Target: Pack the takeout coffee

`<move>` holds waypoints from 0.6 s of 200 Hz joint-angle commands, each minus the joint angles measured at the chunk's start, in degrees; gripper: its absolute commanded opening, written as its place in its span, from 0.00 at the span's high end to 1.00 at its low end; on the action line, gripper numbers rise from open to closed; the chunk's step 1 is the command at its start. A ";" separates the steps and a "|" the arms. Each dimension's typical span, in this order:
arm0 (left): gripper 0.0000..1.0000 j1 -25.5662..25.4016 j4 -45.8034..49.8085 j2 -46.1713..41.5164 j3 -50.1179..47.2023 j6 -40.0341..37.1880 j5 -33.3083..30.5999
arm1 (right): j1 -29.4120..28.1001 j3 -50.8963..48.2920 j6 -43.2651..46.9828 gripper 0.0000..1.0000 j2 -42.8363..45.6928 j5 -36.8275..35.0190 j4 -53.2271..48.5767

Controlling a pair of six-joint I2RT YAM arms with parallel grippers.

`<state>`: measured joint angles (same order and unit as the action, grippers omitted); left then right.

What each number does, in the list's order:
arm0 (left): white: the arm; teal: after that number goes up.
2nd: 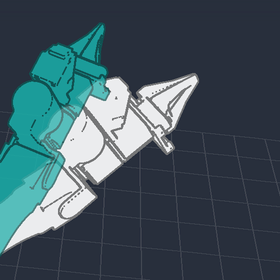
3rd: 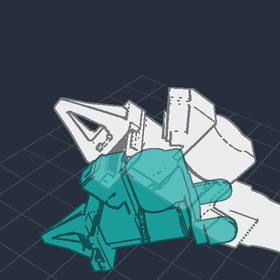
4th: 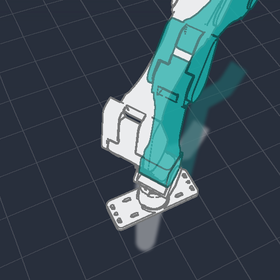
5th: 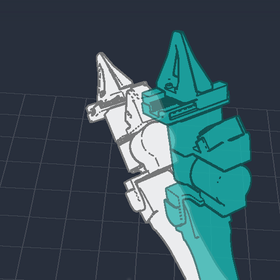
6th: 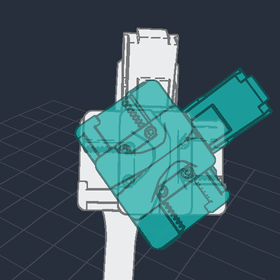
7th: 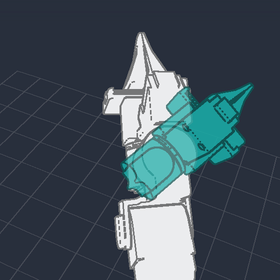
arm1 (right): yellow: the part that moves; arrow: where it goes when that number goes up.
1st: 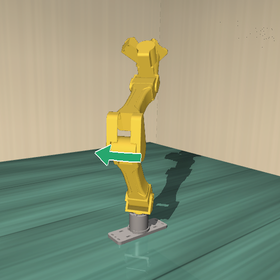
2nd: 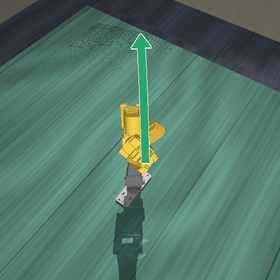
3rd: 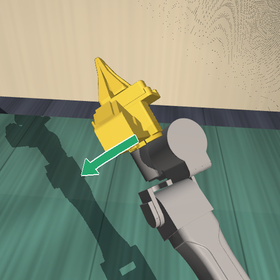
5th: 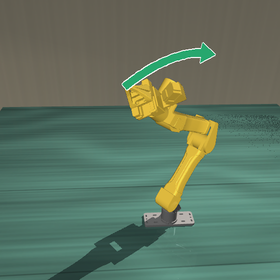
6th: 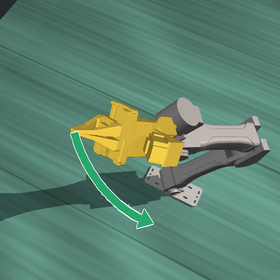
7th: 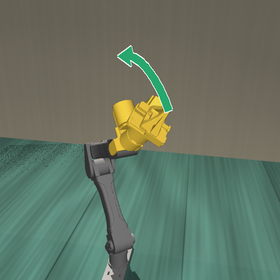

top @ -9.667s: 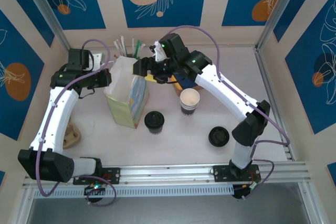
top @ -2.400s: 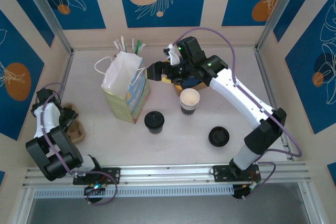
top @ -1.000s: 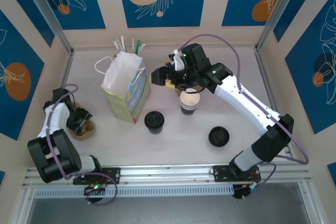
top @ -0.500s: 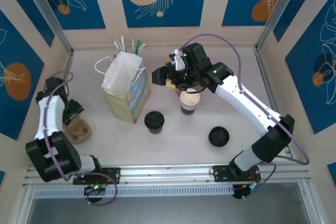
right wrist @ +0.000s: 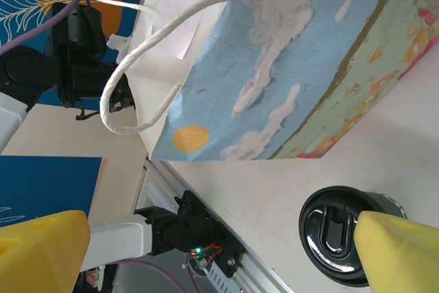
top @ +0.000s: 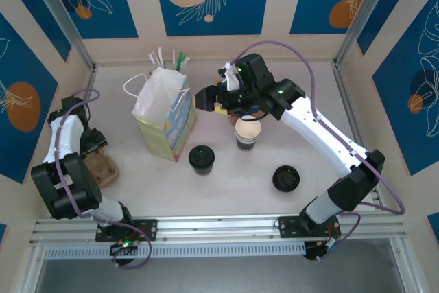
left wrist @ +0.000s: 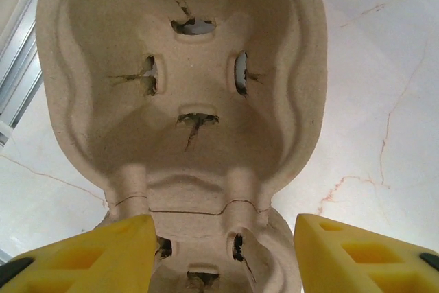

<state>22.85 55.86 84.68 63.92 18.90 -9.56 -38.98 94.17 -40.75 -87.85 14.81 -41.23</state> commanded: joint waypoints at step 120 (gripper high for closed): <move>0.48 3.69 -2.13 2.26 -3.00 -0.27 0.16 | -0.24 0.64 0.73 0.01 0.00 -0.12 -0.72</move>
<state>25.61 53.87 85.91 61.93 18.94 -10.52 -38.98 94.17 -40.56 -88.03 14.81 -41.45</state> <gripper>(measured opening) 0.521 0.990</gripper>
